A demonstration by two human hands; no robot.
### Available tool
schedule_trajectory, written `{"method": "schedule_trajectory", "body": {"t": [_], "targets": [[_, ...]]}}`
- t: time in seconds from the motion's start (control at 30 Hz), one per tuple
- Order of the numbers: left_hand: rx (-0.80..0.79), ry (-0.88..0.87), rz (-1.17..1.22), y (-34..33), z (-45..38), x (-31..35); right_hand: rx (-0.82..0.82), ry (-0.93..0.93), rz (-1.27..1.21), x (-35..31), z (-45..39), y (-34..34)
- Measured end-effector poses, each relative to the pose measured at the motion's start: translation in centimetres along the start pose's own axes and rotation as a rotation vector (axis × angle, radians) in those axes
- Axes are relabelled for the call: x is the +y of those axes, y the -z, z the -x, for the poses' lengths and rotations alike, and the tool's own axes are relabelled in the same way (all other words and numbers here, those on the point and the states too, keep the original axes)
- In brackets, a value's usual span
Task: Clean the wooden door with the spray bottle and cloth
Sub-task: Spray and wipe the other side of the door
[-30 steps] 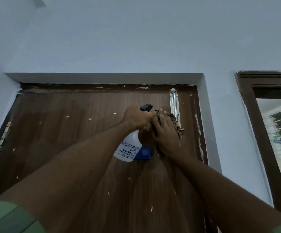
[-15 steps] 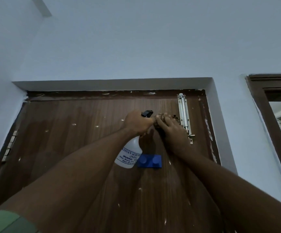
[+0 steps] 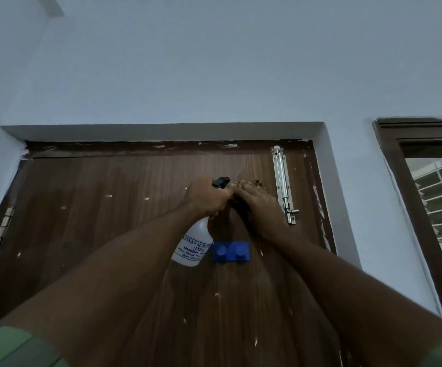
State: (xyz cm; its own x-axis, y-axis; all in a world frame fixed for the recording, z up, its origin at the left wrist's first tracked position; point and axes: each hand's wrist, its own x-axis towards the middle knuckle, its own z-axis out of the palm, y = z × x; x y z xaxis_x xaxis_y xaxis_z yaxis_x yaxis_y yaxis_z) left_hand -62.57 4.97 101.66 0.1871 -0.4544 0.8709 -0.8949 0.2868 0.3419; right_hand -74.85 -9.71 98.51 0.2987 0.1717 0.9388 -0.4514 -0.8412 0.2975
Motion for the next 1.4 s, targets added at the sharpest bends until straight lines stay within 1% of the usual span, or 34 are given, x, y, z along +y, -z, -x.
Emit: {"method": "schedule_trajectory", "body": {"t": [0.03, 0.17, 0.23, 0.27, 0.3, 0.33, 0.4, 0.47, 0.5, 0.53, 0.6, 0.67, 0.8, 0.93, 0.97, 1.0, 1.07, 1.13, 1.17, 1.2, 1.3, 1.33, 1.37, 1.4], "targets": [[0.004, -0.003, -0.007, 0.2, 0.0, 0.3, -0.002, -0.010, 0.003, 0.8, -1.2, 0.6], [0.012, -0.004, -0.067, 0.9, -0.5, 1.1, 0.122, -0.166, 0.058, 3.1, -7.2, 2.1], [0.004, -0.006, -0.107, 1.2, -0.8, 0.8, 0.196, -0.210, 0.092, 3.0, -7.5, 1.1], [0.009, -0.002, -0.115, 1.4, -0.9, 0.4, 0.221, -0.220, 0.068, 2.3, -6.8, 0.5], [0.020, -0.001, -0.123, 1.5, -0.9, 0.0, 0.234, -0.205, 0.021, 1.6, -5.5, -0.3], [0.033, -0.004, -0.130, 1.3, -0.7, -0.5, 0.234, -0.152, -0.022, 0.9, -3.7, -1.0], [0.046, -0.007, -0.137, 1.2, -0.5, -1.4, 0.182, 0.007, -0.051, -0.6, -0.5, -1.7], [0.037, 0.001, -0.147, 0.9, -0.2, -1.8, 0.114, 0.110, -0.031, 0.1, -0.3, -1.4], [0.030, 0.010, -0.136, 0.8, -0.1, -1.8, 0.109, 0.106, -0.006, 0.7, -1.3, -1.0], [0.021, 0.020, -0.116, 0.8, 0.0, -1.8, 0.136, 0.049, -0.003, 1.3, -2.7, -0.5], [0.021, 0.037, -0.103, 0.9, 0.1, -1.6, 0.205, -0.142, -0.057, 2.3, -5.7, 0.5], [0.043, 0.049, -0.086, 1.2, -0.1, -1.9, 0.236, -0.268, -0.066, 2.1, -7.6, 1.0], [0.126, 0.074, -0.027, 2.5, -1.0, -2.8, 0.298, -0.369, -0.002, 0.6, -8.2, 0.0], [0.160, 0.010, -0.002, 4.0, -1.7, -3.1, 0.368, -0.453, -0.022, -0.2, -8.7, -2.1], [0.162, -0.005, 0.007, 4.3, -1.9, -3.2, 0.369, -0.432, -0.053, -1.0, -8.3, -2.8], [0.158, -0.018, 0.013, 4.7, -2.0, -3.4, 0.350, -0.373, -0.080, -1.9, -7.7, -3.6], [0.125, -0.049, 0.023, 5.1, -1.9, -3.7, 0.249, -0.127, -0.091, -3.3, -5.5, -4.5], [0.088, -0.088, 0.011, 5.3, -1.8, -3.9, 0.134, 0.125, 0.002, -2.7, -4.5, -4.1], [0.078, -0.098, 0.002, 5.4, -1.8, -4.0, 0.115, 0.156, 0.053, -1.9, -5.1, -3.6], [0.074, -0.100, -0.004, 5.6, -1.9, -4.1, 0.122, 0.095, 0.074, -1.1, -6.2, -3.3], [0.098, -0.100, -0.027, 6.2, -2.4, -4.5, 0.267, -0.337, 0.057, -1.3, -9.6, -3.0], [0.106, -0.098, -0.021, 6.5, -2.5, -4.7, 0.320, -0.433, 0.024, -2.8, -10.2, -3.5], [0.109, -0.100, -0.006, 6.7, -2.5, -4.9, 0.344, -0.453, -0.022, -4.4, -10.3, -3.9], [0.105, -0.104, 0.014, 6.9, -2.4, -5.2, 0.338, -0.385, -0.077, -6.0, -10.0, -4.5]]}}
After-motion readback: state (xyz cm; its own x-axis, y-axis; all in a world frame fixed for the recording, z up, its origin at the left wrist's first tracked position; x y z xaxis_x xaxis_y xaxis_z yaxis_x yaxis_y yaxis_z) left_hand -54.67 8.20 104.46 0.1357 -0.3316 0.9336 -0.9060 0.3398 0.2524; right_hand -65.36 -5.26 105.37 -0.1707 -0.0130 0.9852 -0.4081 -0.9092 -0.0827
